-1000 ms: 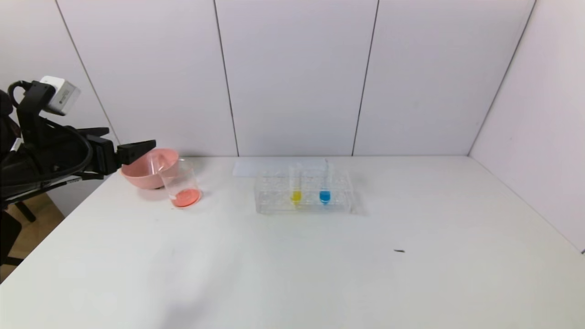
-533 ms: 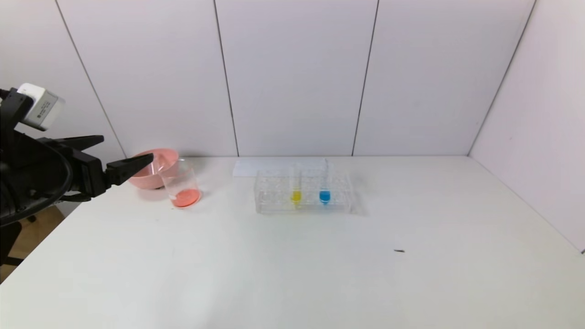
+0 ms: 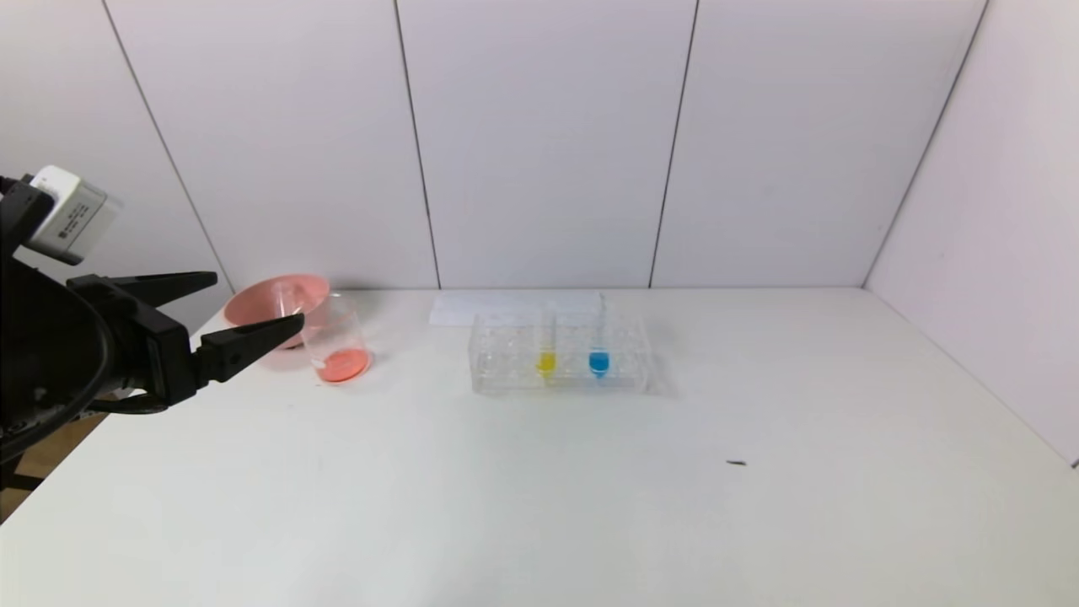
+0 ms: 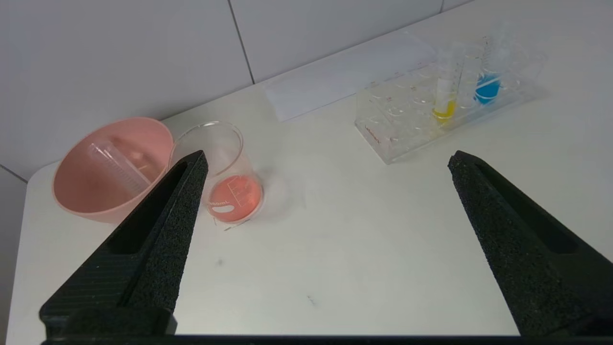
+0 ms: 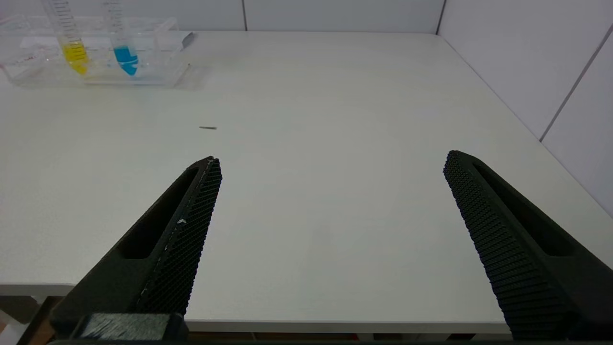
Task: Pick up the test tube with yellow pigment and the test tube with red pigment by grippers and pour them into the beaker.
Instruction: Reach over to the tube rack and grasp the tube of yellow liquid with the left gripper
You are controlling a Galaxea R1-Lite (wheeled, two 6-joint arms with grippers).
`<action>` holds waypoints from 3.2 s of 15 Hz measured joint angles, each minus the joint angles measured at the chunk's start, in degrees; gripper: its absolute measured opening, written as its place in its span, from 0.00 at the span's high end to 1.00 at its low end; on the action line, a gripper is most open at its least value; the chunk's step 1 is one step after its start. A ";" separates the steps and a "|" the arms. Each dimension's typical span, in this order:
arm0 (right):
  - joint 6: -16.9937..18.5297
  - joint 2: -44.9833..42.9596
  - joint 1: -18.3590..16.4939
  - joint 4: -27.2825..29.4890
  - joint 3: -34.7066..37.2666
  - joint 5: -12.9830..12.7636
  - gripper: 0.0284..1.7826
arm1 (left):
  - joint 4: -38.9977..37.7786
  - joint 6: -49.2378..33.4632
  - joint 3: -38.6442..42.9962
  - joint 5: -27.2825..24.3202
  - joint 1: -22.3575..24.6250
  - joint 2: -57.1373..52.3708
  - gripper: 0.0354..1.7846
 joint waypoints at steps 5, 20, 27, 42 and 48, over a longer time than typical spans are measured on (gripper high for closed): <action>0.00 -0.01 0.00 0.00 0.00 0.00 0.05 | 7.45 -2.15 -1.32 0.74 -0.01 -1.99 0.01; 0.00 -0.01 0.00 0.00 -0.02 0.00 0.05 | 12.74 -3.41 -1.79 5.24 0.24 -3.43 0.01; 0.00 -0.01 0.00 0.00 -0.02 0.00 0.05 | 11.91 -3.22 -1.85 5.18 -6.01 -1.83 0.01; 0.00 -0.01 0.00 0.00 -0.02 0.00 0.05 | -8.46 -9.34 -0.61 7.11 -20.98 14.36 0.01; 0.00 -0.01 0.00 0.00 -0.02 0.00 0.05 | -11.02 -10.41 -3.94 8.28 -23.60 20.72 0.01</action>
